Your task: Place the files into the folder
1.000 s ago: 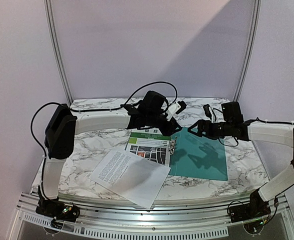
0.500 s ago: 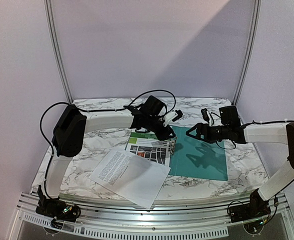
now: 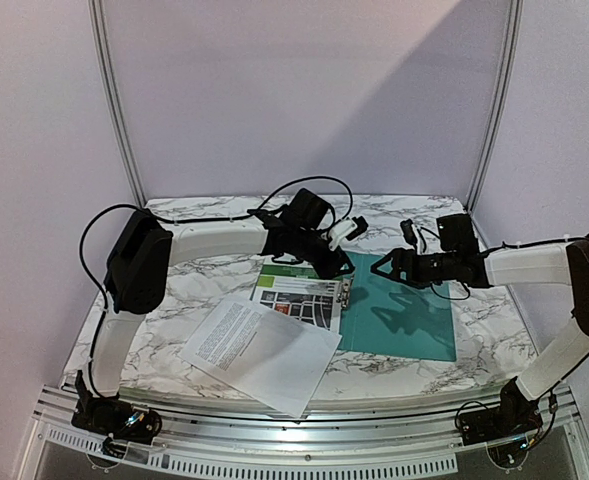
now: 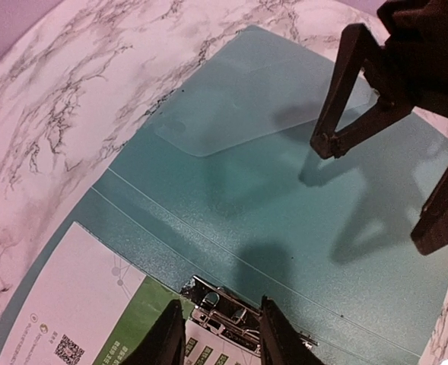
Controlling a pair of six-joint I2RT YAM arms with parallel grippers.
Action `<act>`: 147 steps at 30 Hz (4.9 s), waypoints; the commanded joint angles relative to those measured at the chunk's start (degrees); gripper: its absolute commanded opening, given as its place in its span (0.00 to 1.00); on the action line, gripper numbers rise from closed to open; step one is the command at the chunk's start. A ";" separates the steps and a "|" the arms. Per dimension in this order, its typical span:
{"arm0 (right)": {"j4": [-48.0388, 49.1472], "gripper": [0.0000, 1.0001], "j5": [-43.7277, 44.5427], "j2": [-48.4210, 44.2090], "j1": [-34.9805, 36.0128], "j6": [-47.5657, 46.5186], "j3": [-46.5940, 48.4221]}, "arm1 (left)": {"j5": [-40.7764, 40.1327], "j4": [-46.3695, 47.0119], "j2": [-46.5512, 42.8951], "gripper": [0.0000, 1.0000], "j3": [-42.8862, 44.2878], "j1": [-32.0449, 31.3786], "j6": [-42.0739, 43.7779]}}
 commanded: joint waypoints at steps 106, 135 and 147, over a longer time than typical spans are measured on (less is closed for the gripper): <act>0.63 0.78 0.64 6.16 1.36 -0.53 -3.09 | -1.46 15.48 3.41 0.00 -23.88 2.90 -15.41; 0.38 0.78 0.98 5.11 2.50 -0.09 -3.73 | -1.97 16.13 3.35 0.00 -31.48 2.16 -23.11; 0.47 0.78 1.16 5.32 2.85 0.00 -4.00 | -3.27 16.14 4.55 0.00 -32.98 2.59 -24.94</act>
